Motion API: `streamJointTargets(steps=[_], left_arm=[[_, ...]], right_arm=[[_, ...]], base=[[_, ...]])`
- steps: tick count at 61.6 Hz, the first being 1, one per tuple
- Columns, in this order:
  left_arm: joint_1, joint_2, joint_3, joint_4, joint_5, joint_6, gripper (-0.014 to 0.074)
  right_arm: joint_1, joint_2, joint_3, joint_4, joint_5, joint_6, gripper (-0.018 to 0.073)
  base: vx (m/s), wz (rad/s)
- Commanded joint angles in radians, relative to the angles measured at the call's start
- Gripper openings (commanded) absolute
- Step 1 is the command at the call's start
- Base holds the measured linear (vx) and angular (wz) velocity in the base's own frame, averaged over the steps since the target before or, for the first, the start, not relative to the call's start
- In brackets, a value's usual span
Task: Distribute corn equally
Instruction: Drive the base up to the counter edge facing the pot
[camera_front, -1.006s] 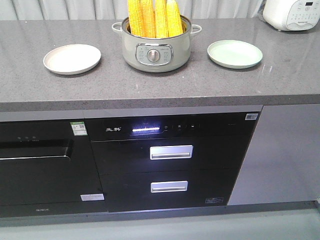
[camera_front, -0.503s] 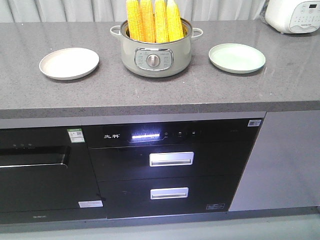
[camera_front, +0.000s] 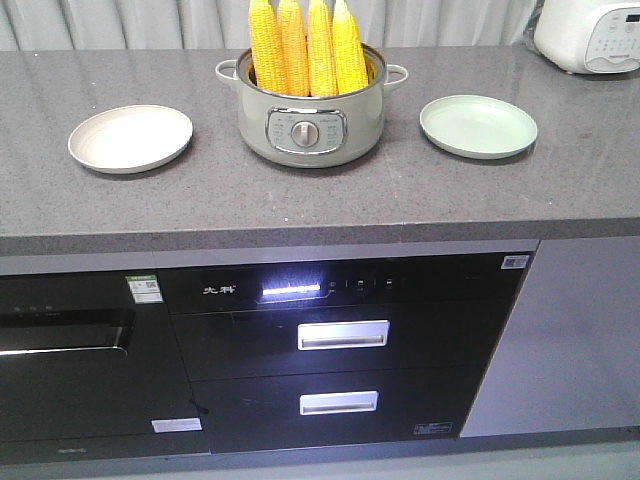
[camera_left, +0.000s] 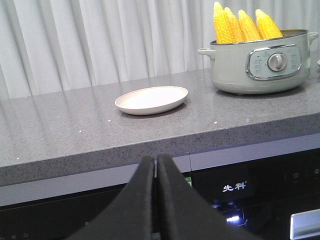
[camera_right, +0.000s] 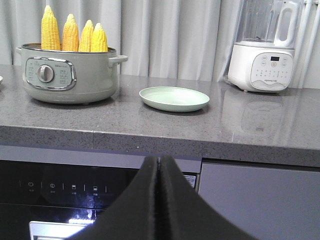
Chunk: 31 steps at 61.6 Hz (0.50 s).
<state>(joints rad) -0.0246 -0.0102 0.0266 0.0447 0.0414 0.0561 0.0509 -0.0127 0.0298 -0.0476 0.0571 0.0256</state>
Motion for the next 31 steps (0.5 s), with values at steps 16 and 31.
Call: streamJointTargets(steps=[16,31], left_arm=[[0.001,-0.017,0.004,-0.001,-0.078,-0.013,-0.0007],[0.001,-0.017,0.004,-0.001,-0.078,-0.013,-0.0007]], right_arm=[[-0.004,-0.004,0.008,-0.007,-0.073,-0.006,-0.0004],[-0.004,-0.004,0.008,-0.007,-0.073,-0.006,-0.0004]], base=[[0.08,0.01],[0.08,0.00]])
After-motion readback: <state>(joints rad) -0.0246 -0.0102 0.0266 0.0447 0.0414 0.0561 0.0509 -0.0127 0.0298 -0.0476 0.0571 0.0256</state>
